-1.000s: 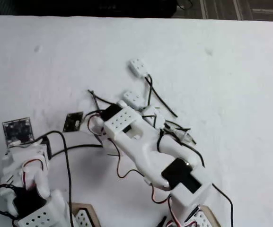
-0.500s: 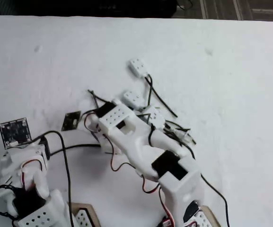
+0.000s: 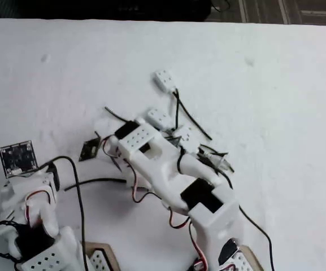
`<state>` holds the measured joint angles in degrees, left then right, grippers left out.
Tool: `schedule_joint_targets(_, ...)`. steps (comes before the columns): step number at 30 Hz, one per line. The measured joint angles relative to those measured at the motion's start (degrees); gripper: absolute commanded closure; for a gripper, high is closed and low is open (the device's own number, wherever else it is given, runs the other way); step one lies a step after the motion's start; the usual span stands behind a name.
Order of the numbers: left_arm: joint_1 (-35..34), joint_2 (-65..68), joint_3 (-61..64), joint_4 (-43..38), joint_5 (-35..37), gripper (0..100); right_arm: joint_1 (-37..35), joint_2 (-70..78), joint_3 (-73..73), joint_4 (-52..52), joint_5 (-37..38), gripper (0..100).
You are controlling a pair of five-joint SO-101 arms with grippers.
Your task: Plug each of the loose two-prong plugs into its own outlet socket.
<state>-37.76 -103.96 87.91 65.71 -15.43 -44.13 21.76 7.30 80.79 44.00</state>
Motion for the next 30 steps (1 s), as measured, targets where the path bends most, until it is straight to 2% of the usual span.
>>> schedule_joint_targets(4,0.0,0.0,0.0,0.0,0.0,74,0.2,-1.6,0.1,1.2,0.0,98.1)
schedule_joint_targets(11,0.0,0.0,0.0,0.0,0.0,74,3.3,-16.0,0.1,5.3,-5.4,98.1)
schedule_joint_targets(17,1.2,0.0,0.0,0.0,0.0,74,13.4,-28.6,0.4,7.1,-10.4,98.1)
schedule_joint_targets(22,1.2,0.0,0.0,0.0,0.0,74,21.8,-35.4,6.6,6.9,-14.0,98.1)
schedule_joint_targets(26,1.2,0.0,0.0,0.0,0.0,74,25.4,-37.3,15.4,2.0,-16.0,98.1)
schedule_joint_targets(30,1.2,0.0,0.0,0.0,0.0,74,27.8,-37.3,25.4,-7.8,-16.6,97.8)
